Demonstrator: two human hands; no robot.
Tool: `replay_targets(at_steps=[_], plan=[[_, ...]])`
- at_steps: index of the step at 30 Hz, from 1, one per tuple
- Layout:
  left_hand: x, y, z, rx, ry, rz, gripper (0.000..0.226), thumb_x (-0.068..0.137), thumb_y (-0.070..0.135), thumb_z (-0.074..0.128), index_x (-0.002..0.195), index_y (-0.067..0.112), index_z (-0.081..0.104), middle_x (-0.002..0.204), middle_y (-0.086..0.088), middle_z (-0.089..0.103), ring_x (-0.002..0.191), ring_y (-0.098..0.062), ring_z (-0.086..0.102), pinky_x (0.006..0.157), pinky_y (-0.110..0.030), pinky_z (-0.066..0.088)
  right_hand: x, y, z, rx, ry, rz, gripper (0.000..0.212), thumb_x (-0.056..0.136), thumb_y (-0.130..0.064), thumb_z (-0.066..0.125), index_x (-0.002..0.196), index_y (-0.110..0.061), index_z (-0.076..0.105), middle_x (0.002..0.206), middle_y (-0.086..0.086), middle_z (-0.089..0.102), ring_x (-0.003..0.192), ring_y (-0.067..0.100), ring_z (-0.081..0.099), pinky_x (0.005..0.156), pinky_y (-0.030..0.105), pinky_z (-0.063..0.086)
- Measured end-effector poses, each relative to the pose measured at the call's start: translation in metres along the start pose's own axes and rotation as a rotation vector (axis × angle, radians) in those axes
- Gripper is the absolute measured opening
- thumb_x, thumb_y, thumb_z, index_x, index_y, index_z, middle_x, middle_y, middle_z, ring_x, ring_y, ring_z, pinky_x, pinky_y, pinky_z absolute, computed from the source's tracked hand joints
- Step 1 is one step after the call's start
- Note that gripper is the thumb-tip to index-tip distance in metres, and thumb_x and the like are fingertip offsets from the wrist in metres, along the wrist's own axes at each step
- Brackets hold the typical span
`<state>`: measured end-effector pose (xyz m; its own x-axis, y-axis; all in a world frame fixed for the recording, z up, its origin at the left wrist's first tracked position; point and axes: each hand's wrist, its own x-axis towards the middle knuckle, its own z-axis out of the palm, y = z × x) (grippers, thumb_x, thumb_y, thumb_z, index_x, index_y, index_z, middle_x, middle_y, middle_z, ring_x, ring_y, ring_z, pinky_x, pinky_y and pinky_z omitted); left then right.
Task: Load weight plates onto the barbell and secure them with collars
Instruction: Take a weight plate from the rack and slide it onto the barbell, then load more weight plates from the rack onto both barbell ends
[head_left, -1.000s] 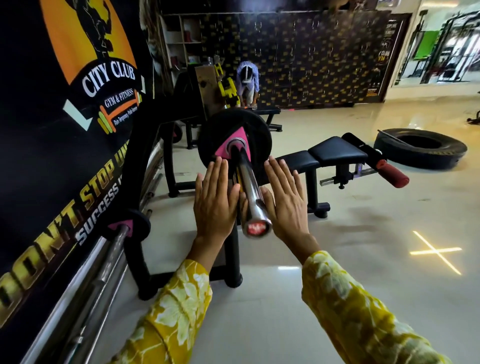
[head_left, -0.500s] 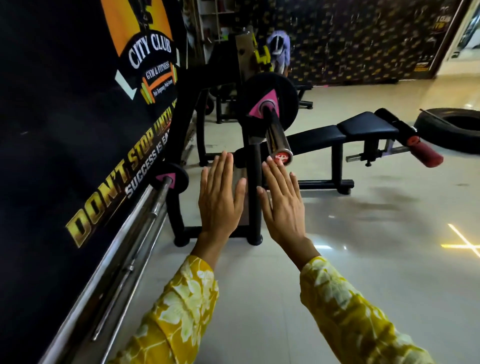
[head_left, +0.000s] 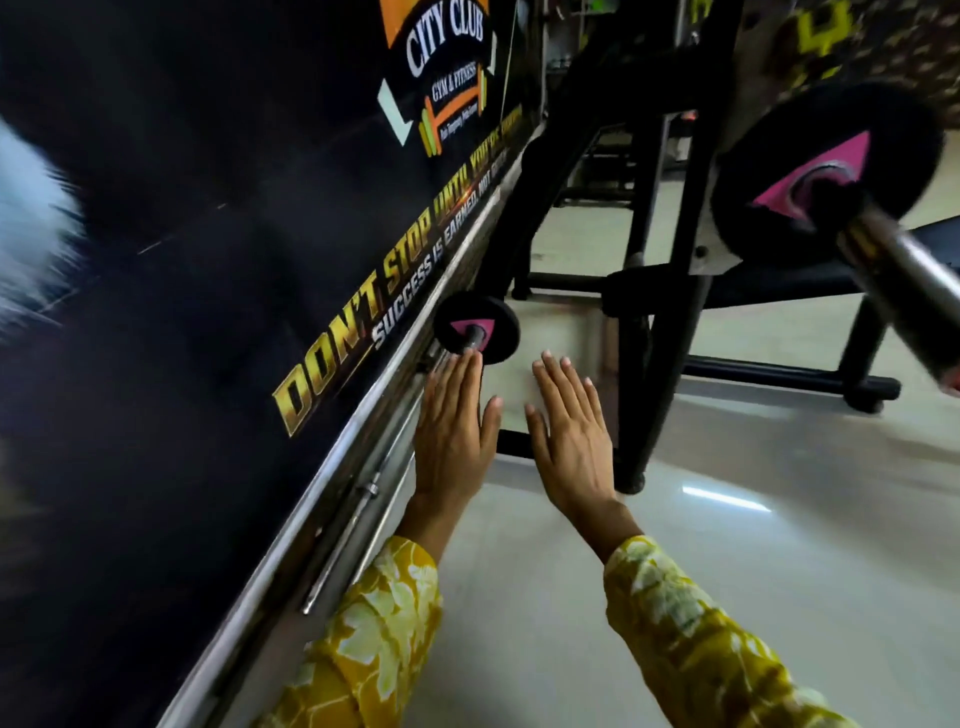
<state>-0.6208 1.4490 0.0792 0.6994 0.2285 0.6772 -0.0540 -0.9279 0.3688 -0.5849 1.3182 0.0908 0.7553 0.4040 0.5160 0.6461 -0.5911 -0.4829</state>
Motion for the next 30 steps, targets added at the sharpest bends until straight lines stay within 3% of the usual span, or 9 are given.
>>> replay_targets(at_steps=[5, 9, 15, 20, 24, 27, 30], plan=[[0.030, -0.088, 0.019, 0.008, -0.048, -0.014, 0.048, 0.095, 0.030, 0.040, 0.132, 0.000, 0.046, 0.136, -0.020, 0.050, 0.130, -0.029, 0.043, 0.106, -0.046, 0.037, 0.057, -0.012, 0.076, 0.001, -0.031, 0.052, 0.047, 0.098, -0.025, 0.039, 0.142, -0.012, 0.030, 0.152, 0.004, 0.026, 0.140, 0.010, 0.007, 0.117, 0.030, 0.003], [0.062, -0.143, 0.050, 0.012, -0.120, -0.051, 0.050, 0.094, 0.031, 0.039, 0.130, -0.002, 0.049, 0.134, -0.020, 0.051, 0.128, -0.031, 0.046, 0.109, -0.041, 0.031, 0.100, -0.002, 0.124, -0.027, -0.043, 0.108, 0.047, 0.098, -0.023, 0.040, 0.142, -0.012, 0.030, 0.152, 0.005, 0.027, 0.139, 0.010, 0.006, 0.117, 0.030, 0.003], [0.114, -0.221, 0.135, -0.046, -0.235, -0.167, 0.052, 0.094, 0.034, 0.038, 0.133, 0.002, 0.046, 0.137, -0.017, 0.050, 0.129, -0.029, 0.044, 0.106, -0.049, 0.038, 0.173, 0.051, 0.207, -0.047, -0.054, 0.159, 0.045, 0.096, -0.019, 0.041, 0.140, -0.010, 0.034, 0.149, 0.008, 0.032, 0.139, 0.015, 0.012, 0.116, 0.037, 0.011], [0.150, -0.294, 0.240, -0.199, -0.279, -0.380, 0.054, 0.095, 0.030, 0.049, 0.142, 0.006, 0.033, 0.145, -0.016, 0.039, 0.135, -0.024, 0.036, 0.107, -0.042, 0.038, 0.238, 0.130, 0.297, -0.014, -0.059, 0.279, 0.049, 0.097, -0.026, 0.038, 0.143, -0.014, 0.027, 0.152, 0.002, 0.024, 0.141, 0.012, 0.010, 0.117, 0.032, 0.006], [0.160, -0.349, 0.316, -0.418, -0.277, -0.729, 0.075, 0.088, 0.027, 0.062, 0.146, 0.007, 0.019, 0.152, -0.015, 0.025, 0.140, -0.024, 0.024, 0.113, -0.046, 0.028, 0.273, 0.192, 0.355, 0.095, -0.007, 0.446, 0.070, 0.092, -0.040, 0.047, 0.147, -0.016, 0.010, 0.152, -0.007, 0.009, 0.143, 0.012, 0.005, 0.119, 0.035, 0.007], [0.153, -0.391, 0.358, -0.557, -0.281, -0.915, 0.088, 0.081, 0.022, 0.071, 0.147, 0.006, 0.014, 0.154, -0.015, 0.018, 0.141, -0.023, 0.020, 0.115, -0.040, 0.021, 0.285, 0.228, 0.384, 0.223, -0.006, 0.545, 0.081, 0.086, -0.043, 0.057, 0.146, -0.018, 0.010, 0.155, 0.002, 0.016, 0.142, 0.017, 0.017, 0.117, 0.037, 0.019], [0.149, -0.421, 0.388, -0.723, -0.306, -0.947, 0.081, 0.081, 0.010, 0.070, 0.145, 0.012, 0.022, 0.150, -0.007, 0.030, 0.134, -0.021, 0.034, 0.102, -0.024, 0.035, 0.293, 0.252, 0.402, 0.343, -0.003, 0.532, 0.073, 0.084, -0.039, 0.062, 0.141, -0.014, 0.025, 0.146, 0.005, 0.035, 0.132, 0.009, 0.033, 0.111, 0.025, 0.031]])
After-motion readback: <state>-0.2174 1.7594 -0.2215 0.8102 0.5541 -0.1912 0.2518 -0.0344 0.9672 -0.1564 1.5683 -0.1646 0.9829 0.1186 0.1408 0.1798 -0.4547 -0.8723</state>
